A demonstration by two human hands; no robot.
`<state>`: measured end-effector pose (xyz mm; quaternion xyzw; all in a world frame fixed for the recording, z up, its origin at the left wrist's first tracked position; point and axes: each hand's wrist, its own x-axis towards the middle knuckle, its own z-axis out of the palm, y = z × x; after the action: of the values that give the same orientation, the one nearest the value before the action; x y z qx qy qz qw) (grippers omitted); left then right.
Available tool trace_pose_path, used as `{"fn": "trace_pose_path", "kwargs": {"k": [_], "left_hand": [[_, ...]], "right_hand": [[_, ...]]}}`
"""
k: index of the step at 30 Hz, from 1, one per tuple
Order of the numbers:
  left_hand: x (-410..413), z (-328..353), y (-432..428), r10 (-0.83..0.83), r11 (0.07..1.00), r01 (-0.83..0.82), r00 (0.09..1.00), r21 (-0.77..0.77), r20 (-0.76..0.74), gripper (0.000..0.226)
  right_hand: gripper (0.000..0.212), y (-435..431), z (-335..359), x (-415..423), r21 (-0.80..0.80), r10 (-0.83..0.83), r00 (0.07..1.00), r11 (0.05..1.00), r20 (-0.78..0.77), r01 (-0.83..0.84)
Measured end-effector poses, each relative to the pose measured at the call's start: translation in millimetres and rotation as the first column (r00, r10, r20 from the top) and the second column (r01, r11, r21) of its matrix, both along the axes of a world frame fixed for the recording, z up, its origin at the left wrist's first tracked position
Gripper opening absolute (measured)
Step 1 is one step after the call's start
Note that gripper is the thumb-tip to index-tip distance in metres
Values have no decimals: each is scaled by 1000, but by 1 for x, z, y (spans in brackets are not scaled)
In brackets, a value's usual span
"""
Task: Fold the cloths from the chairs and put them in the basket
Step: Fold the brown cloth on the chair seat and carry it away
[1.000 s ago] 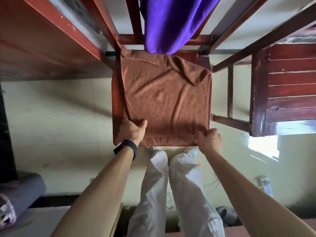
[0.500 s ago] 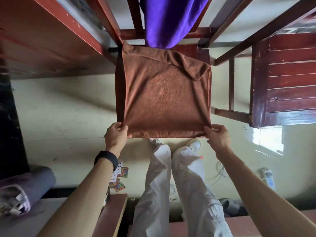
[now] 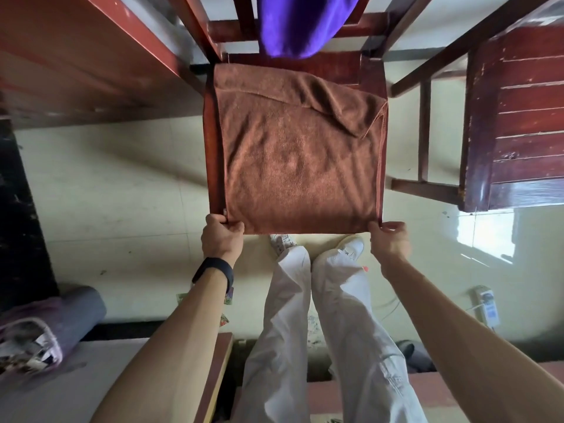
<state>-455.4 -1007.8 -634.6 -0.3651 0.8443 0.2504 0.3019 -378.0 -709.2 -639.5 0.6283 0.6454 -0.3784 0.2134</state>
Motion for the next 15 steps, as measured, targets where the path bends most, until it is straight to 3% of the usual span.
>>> {"fn": "trace_pose_path", "kwargs": {"k": [11, 15], "left_hand": [[-6, 5, -2, 3, 999, -3, 1000, 33, 7, 11], [-4, 12, -4, 118, 987, -112, 992, 119, -40, 18]], "right_hand": [[26, 13, -1, -11, -38, 77, 996, 996, 42, -75], [8, 11, 0, -17, -77, 62, 998, 995, 25, -60]]}}
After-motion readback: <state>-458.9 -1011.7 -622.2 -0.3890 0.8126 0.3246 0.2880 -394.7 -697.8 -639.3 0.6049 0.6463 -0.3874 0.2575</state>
